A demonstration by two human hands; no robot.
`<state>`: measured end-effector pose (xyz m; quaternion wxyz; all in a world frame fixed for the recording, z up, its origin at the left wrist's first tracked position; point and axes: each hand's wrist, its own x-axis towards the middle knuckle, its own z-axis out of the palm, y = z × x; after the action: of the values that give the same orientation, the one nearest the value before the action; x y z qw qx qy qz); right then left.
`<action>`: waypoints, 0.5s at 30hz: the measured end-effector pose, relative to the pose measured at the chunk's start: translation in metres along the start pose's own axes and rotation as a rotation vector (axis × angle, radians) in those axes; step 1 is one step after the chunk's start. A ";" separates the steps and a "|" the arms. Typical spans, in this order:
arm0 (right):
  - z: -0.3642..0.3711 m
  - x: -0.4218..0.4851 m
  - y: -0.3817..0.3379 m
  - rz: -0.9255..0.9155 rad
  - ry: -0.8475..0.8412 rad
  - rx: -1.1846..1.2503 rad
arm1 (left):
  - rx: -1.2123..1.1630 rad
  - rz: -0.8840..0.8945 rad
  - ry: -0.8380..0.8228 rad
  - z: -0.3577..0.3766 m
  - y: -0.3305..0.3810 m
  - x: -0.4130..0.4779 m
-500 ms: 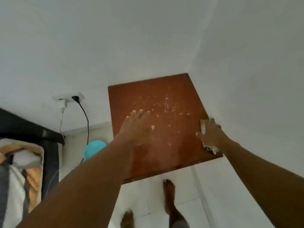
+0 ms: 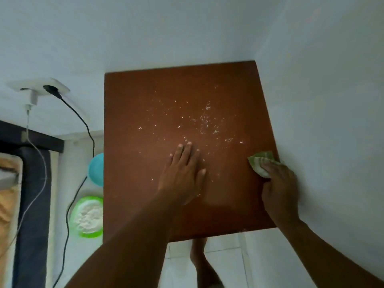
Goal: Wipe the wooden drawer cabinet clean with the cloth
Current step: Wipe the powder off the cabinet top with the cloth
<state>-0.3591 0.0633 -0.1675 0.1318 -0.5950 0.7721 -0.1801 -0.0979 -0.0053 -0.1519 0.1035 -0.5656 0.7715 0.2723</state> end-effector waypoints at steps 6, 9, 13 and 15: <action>0.007 0.215 -0.071 -0.217 -0.019 0.190 | -0.084 0.025 0.108 0.013 -0.007 0.015; 0.029 0.291 -0.079 -0.337 -0.250 0.006 | -0.085 0.037 0.167 0.024 -0.013 0.013; 0.064 0.300 -0.055 -0.455 -0.298 -0.294 | -0.098 0.049 0.210 0.033 -0.014 0.014; 0.070 0.291 -0.051 -0.433 -0.247 -0.312 | -0.075 0.046 0.232 0.035 -0.016 0.015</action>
<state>-0.3600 -0.2381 -0.2049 0.0904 -0.7765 0.6236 -0.0093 -0.0936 -0.0015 -0.1930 -0.0137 -0.5788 0.7805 0.2360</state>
